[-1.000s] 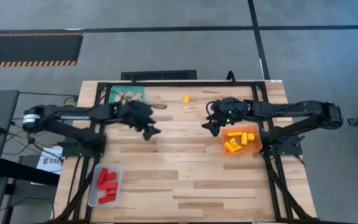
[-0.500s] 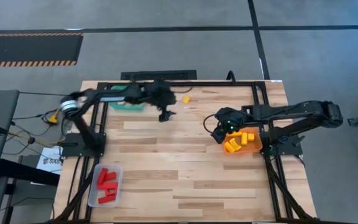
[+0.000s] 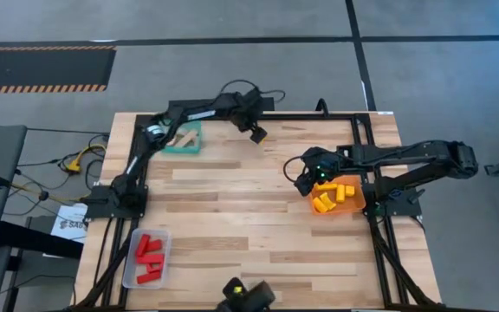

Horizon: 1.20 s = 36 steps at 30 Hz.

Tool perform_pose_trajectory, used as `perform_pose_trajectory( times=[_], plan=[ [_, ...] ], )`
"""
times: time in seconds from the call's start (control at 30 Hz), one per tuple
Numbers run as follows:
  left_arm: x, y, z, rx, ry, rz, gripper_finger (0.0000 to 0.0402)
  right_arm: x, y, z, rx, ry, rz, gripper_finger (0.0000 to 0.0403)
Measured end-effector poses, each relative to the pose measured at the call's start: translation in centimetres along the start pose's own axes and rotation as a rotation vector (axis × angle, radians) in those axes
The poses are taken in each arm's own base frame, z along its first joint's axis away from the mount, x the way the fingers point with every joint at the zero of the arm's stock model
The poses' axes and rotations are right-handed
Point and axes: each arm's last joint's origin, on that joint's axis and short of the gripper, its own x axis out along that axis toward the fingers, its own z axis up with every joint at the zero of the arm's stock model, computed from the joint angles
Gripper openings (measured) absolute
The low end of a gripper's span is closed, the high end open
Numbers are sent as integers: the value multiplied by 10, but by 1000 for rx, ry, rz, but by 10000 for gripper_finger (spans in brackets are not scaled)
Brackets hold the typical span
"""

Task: Sort & place blocks by color
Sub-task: Put the yellow block into the orange bin

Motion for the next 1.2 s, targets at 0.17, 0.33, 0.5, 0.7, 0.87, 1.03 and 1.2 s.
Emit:
perform_pose_trajectory(
  times=[0.17,0.33,0.5,0.7,0.87,1.03,1.2],
  plan=[
    [19,-25,-4,-80,38,34,304,0,-1,-1,-25,6,-6,294],
    [19,-39,-3,-90,-40,164,304,0,0,-1,-39,7,-5,294],
    [19,-37,-4,-129,-38,192,304,0,3,-5,-75,26,0,294],
    [37,-29,-3,-49,0,107,304,0,4,-8,-123,34,3,294],
    [31,-31,6,-91,-32,79,304,0,5,-7,-139,27,9,294],
    [35,-26,1,-137,17,109,296,0,5,-7,-139,26,10,294],
    [35,-20,2,-128,38,81,276,0,7,-5,-136,8,27,294]
  ],
)
